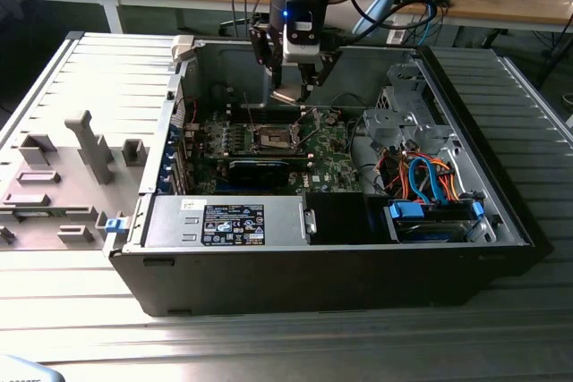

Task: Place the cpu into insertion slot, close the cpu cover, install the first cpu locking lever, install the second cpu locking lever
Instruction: 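Place the cpu into insertion slot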

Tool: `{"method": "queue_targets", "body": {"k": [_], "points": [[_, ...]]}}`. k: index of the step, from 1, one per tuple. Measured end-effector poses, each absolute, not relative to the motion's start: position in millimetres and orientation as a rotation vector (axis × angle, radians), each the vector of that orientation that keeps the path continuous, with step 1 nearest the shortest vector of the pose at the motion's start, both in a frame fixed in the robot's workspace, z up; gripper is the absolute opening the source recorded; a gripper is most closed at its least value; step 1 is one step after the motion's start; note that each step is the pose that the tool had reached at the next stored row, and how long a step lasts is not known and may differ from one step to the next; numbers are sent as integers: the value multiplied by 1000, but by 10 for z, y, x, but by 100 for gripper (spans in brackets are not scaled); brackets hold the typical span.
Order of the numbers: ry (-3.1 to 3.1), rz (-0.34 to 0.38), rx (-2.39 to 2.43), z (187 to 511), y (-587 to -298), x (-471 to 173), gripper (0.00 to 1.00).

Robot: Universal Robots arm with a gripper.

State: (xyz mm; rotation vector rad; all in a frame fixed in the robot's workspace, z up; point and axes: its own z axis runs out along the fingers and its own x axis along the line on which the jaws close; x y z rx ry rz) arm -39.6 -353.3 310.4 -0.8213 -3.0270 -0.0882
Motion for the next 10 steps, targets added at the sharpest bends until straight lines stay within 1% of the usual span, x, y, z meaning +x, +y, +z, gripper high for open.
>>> {"method": "queue_targets", "body": {"k": [10], "points": [[-3022,-88,-841,3101,-3533,-396,54]]}}
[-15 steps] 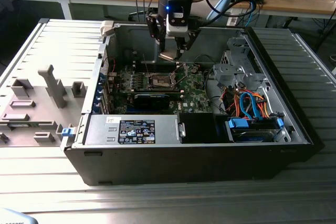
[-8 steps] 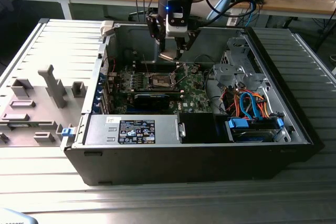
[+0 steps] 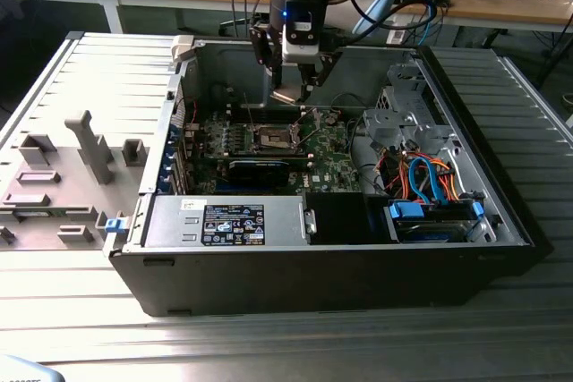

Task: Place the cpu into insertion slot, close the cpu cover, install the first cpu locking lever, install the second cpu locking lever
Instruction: 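Place the cpu into insertion slot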

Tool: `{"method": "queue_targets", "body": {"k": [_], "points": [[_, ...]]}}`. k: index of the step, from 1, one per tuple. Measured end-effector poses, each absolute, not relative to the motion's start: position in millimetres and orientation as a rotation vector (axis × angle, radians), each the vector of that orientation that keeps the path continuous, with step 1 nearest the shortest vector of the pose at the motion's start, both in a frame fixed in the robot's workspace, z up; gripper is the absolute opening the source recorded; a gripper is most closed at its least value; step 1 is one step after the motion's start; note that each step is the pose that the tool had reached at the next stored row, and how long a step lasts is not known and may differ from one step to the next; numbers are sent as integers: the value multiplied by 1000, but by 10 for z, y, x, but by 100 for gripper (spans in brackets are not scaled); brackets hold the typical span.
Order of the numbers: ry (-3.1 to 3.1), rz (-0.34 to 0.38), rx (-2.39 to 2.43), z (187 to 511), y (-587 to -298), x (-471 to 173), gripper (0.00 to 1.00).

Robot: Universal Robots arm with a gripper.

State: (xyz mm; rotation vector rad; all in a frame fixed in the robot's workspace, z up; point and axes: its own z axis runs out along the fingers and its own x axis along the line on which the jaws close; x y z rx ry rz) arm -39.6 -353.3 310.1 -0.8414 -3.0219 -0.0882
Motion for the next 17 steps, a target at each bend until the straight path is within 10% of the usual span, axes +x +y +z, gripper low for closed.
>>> {"method": "queue_targets", "body": {"k": [17], "points": [[-3011,-88,-884,3092,-3533,-396,54]]}}
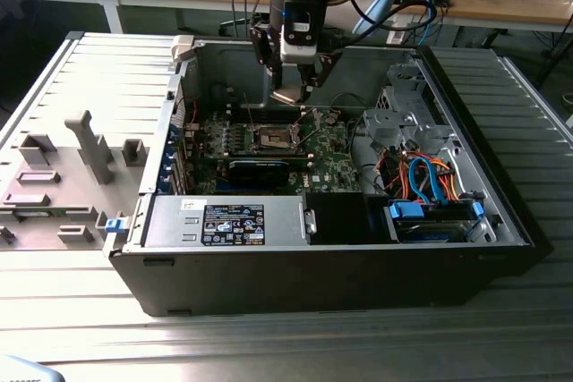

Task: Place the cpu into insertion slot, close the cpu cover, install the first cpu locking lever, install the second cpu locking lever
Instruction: 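Place the cpu into insertion slot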

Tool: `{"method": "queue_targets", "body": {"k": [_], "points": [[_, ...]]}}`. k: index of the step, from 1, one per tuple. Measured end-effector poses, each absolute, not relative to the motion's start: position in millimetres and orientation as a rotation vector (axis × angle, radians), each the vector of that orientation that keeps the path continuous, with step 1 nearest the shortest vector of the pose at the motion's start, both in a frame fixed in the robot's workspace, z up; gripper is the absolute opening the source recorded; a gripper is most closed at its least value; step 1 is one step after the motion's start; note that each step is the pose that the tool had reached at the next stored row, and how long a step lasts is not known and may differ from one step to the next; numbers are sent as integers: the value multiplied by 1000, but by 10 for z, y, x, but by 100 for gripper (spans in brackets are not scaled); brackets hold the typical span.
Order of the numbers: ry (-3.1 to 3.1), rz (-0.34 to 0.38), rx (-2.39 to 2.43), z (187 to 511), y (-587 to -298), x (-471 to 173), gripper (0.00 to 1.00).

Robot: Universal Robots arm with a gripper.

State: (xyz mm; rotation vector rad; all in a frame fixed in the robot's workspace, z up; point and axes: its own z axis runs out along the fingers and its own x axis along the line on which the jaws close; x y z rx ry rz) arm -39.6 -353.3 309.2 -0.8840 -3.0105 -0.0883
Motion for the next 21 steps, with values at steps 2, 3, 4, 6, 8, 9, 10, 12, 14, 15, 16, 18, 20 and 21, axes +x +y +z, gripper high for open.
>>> {"method": "queue_targets", "body": {"k": [2,3,4,6,8,9,10,12,14,15,16,18,20,21], "points": [[-3010,-88,-888,3091,-3533,-396,54],[-3009,-88,-889,3091,-3533,-396,54],[-3008,-88,-893,3090,-3533,-396,54],[-3007,-88,-898,3089,-3533,-396,54],[-3006,-88,-901,3088,-3533,-396,54],[-3005,-88,-903,3088,-3533,-396,54],[-3005,-88,-905,3087,-3533,-396,54],[-3004,-88,-909,3086,-3533,-396,54],[-3002,-88,-914,3085,-3533,-396,54],[-3001,-88,-917,3085,-3533,-396,54],[-3001,-88,-918,3084,-3533,-396,54],[-2999,-88,-923,3083,-3533,-396,54],[-2998,-88,-929,3082,-3533,-396,54],[-2998,-88,-930,3081,-3533,-396,54]]}}
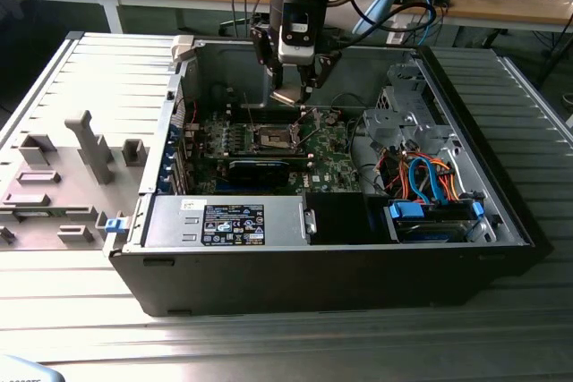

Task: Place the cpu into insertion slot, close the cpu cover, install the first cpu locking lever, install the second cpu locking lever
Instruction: 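Place the cpu into insertion slot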

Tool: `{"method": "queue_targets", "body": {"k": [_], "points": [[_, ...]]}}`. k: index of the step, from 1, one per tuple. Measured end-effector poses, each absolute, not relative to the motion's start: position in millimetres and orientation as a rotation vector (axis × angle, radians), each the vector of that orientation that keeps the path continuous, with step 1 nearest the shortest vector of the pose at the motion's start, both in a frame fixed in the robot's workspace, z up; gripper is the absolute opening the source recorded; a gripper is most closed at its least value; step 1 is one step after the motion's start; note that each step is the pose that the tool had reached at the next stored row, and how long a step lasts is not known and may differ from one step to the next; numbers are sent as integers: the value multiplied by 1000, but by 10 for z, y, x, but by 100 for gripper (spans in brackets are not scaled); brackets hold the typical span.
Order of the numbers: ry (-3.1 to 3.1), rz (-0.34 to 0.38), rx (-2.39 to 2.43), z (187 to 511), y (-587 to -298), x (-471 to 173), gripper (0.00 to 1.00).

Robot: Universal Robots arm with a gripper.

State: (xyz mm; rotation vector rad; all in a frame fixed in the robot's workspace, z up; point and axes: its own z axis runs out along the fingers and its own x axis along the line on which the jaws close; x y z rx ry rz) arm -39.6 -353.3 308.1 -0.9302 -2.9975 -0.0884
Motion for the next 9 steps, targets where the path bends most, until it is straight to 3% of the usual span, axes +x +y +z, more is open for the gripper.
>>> {"method": "queue_targets", "body": {"k": [9], "points": [[-2993,-88,-946,3077,-3533,-396,54]]}}
